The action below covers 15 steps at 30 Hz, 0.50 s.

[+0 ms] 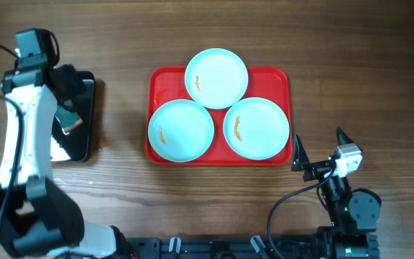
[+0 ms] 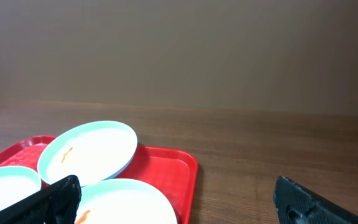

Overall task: Clean dirty plates on tray and stack at the side
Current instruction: 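Lower the left gripper and grasp the green sponge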

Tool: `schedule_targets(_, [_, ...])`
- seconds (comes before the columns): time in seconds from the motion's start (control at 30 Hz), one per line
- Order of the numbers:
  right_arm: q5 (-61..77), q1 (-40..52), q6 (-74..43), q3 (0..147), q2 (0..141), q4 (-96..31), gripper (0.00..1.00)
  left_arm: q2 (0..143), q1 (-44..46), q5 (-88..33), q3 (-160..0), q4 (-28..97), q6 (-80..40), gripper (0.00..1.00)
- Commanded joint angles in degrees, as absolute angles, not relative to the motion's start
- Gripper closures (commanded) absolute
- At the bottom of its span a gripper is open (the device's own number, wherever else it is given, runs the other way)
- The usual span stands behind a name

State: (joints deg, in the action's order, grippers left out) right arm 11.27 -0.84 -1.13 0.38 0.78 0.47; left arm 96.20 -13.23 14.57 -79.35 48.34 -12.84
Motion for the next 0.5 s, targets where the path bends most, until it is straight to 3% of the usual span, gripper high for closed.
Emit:
schedule_targets(0.0, [10.50, -0.56, -0.14, 0.30, 0.21, 0.75, 0.00, 101.10, -14.22, 19.55, -80.27, 47.72, -12.64, 0.10])
schedule_targets(0.47, [10.50, -0.56, -0.14, 0.30, 0.21, 0.75, 0.00, 108.90, -26.06, -2.31, -80.27, 45.15, -12.12, 0.12])
